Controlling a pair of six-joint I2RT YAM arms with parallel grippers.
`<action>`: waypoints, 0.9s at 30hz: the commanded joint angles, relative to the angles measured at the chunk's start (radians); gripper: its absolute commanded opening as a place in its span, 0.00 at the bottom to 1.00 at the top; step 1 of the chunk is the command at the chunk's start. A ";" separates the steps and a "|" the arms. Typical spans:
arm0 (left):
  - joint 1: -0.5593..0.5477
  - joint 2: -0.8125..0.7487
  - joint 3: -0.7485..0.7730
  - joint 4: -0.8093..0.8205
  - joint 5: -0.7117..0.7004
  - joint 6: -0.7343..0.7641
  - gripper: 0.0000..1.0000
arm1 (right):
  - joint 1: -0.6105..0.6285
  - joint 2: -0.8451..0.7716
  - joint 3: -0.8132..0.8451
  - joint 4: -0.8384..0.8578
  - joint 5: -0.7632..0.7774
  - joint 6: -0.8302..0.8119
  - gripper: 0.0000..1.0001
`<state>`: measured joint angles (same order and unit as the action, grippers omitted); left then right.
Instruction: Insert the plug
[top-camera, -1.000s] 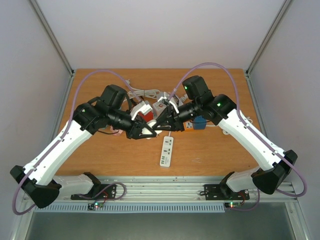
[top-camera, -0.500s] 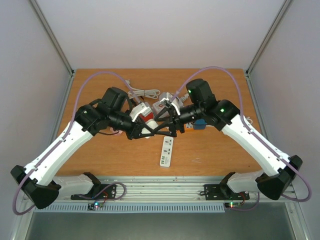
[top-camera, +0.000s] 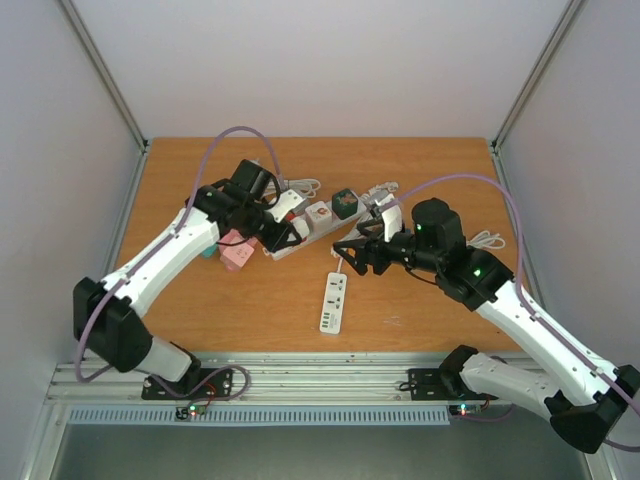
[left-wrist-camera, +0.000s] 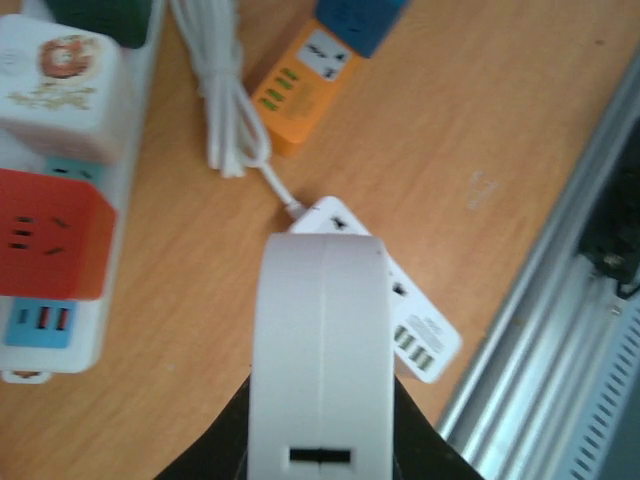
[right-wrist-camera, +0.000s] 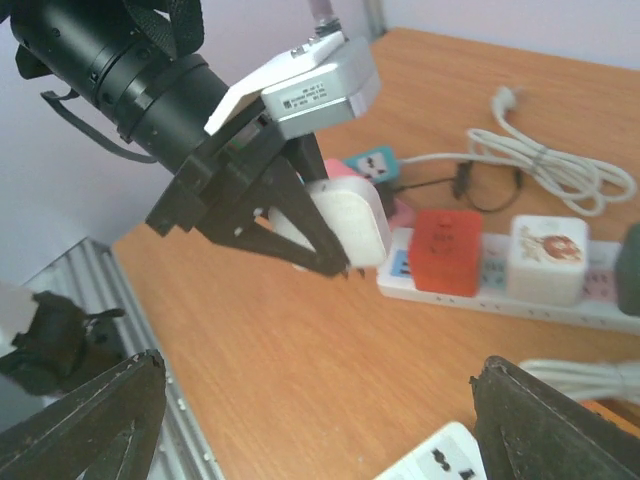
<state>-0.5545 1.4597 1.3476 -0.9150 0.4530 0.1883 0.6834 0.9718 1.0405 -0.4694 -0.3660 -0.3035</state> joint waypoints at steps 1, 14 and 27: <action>0.056 0.064 0.061 0.108 -0.020 0.052 0.01 | -0.005 -0.062 -0.029 0.013 0.136 0.104 0.84; 0.135 0.265 0.127 0.165 -0.044 0.168 0.01 | -0.004 -0.068 -0.069 -0.088 0.147 0.095 0.86; 0.145 0.302 0.071 0.217 -0.055 0.191 0.00 | -0.005 0.036 -0.049 -0.097 -0.026 0.083 0.87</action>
<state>-0.4137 1.7420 1.4315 -0.7486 0.3965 0.3454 0.6823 0.9985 0.9745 -0.5510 -0.3466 -0.2108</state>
